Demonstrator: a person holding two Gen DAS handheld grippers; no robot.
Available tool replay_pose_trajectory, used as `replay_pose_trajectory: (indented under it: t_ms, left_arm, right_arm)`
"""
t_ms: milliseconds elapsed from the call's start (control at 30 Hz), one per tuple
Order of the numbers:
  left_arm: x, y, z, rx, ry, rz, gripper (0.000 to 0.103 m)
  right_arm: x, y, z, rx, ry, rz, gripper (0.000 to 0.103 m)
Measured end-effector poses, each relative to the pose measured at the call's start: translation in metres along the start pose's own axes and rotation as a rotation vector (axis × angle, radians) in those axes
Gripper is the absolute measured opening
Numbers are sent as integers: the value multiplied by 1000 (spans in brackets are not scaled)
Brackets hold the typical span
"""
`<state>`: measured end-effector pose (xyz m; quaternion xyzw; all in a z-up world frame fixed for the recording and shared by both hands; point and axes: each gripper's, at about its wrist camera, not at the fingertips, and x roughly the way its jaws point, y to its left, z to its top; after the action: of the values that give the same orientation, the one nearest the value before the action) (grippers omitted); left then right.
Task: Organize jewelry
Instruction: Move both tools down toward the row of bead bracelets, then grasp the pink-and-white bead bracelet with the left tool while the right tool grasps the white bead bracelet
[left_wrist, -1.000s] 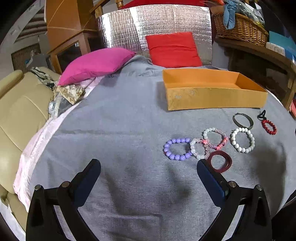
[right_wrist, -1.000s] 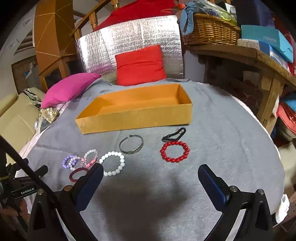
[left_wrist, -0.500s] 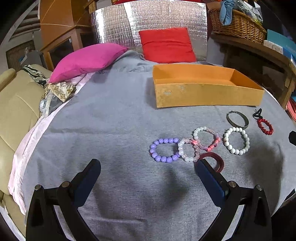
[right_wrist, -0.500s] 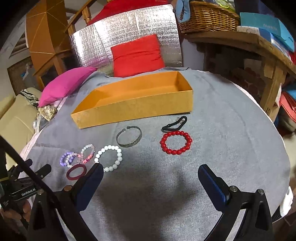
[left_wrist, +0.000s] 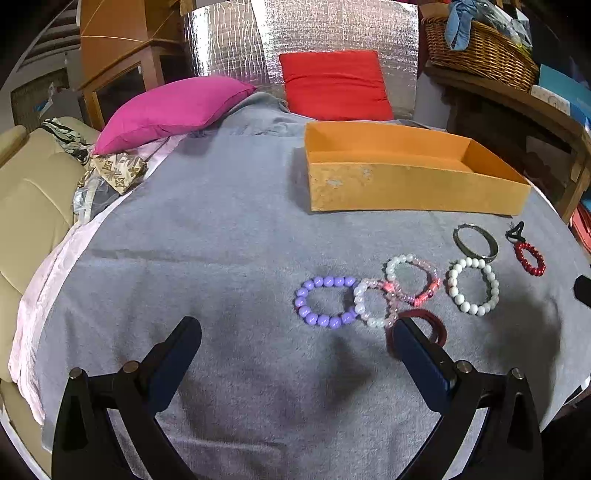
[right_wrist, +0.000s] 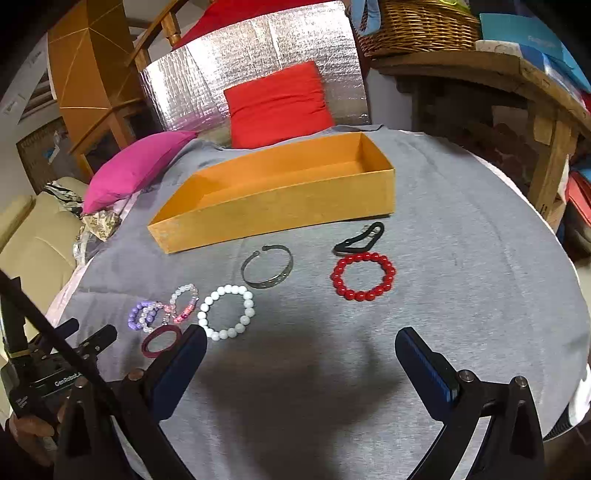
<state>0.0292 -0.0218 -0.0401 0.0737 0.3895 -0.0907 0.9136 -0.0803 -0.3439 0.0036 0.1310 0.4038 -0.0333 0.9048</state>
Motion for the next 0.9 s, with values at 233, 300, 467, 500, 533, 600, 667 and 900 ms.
replay_pose_trajectory:
  t_ms: [233, 300, 467, 500, 533, 600, 667, 900]
  left_arm:
    - [18, -2, 19, 37, 28, -50, 102]
    - [24, -1, 22, 50, 39, -65, 93]
    - [42, -4, 25, 70, 97, -130, 78]
    - [44, -5, 26, 73, 104, -148, 77]
    - [46, -5, 26, 72, 112, -167, 77]
    - [51, -8, 27, 79, 125, -181, 76]
    - [55, -12, 27, 98, 139, -191, 71]
    - [69, -17, 24, 94, 193, -240, 48]
  right_arm:
    - [23, 22, 17, -98, 13, 10, 101]
    - [34, 28, 26, -128, 22, 22, 100]
    - [66, 31, 38, -131, 97, 97, 84]
    - [73, 31, 39, -124, 121, 109, 82]
    - [76, 32, 40, -106, 127, 137, 80]
    - [82, 34, 40, -87, 139, 166, 78]
    - [89, 34, 41, -83, 158, 180, 73]
    - [110, 42, 38, -108, 232, 169, 62]
